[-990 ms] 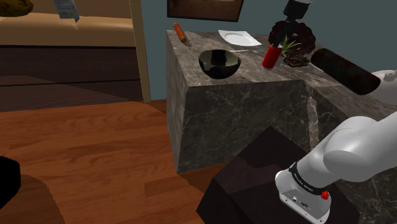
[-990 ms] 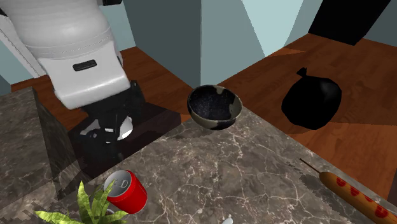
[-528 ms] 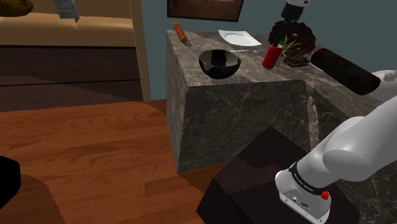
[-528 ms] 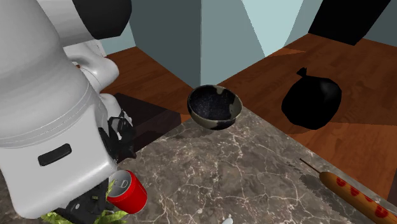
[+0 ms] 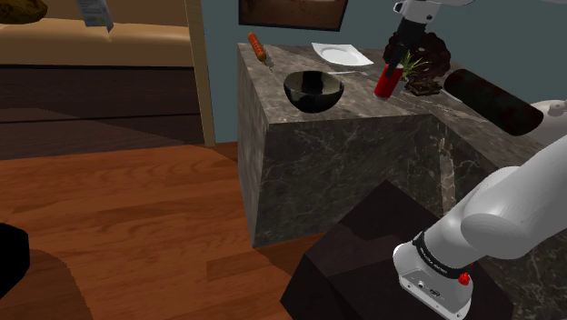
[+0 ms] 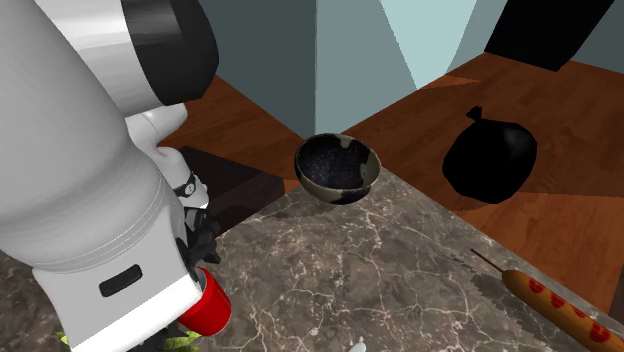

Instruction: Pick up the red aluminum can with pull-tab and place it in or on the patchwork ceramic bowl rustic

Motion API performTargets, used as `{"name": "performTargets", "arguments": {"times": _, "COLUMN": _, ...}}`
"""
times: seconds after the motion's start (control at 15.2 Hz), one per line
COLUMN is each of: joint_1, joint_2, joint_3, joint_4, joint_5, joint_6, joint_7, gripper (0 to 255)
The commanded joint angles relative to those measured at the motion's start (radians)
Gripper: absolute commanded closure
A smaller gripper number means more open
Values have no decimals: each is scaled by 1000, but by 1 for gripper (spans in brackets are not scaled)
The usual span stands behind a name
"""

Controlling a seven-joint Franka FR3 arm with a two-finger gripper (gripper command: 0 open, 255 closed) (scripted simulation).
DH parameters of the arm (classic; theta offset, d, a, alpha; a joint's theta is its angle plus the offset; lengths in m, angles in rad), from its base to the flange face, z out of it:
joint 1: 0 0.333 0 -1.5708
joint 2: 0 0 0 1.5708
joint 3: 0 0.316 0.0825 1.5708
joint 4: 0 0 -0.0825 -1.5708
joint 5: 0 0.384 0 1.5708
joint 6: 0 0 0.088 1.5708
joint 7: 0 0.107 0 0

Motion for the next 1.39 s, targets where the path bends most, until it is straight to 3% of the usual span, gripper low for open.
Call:
{"name": "performTargets", "arguments": {"times": 0.0, "joint_1": 0, "joint_2": 1, "joint_3": 0, "joint_4": -4, "joint_5": 0, "joint_6": 5, "joint_7": 0, "gripper": 0}}
{"name": "performTargets", "arguments": {"times": 0.33, "joint_1": 0, "joint_2": 0, "joint_3": 0, "joint_4": -4, "joint_5": 0, "joint_6": 5, "joint_7": 0, "gripper": 0}}
{"name": "performTargets", "arguments": {"times": 0.4, "joint_1": 0, "joint_2": 0, "joint_3": 0, "joint_4": -4, "joint_5": 0, "joint_6": 5, "joint_7": 0, "gripper": 255}}
{"name": "performTargets", "arguments": {"times": 0.99, "joint_1": 0, "joint_2": 1, "joint_3": 0, "joint_4": -4, "joint_5": 0, "joint_6": 5, "joint_7": 0, "gripper": 255}}
{"name": "performTargets", "arguments": {"times": 1.32, "joint_1": 1, "joint_2": 0, "joint_3": 1, "joint_4": 62, "joint_5": 1, "joint_6": -62, "joint_7": 1, "gripper": 255}}
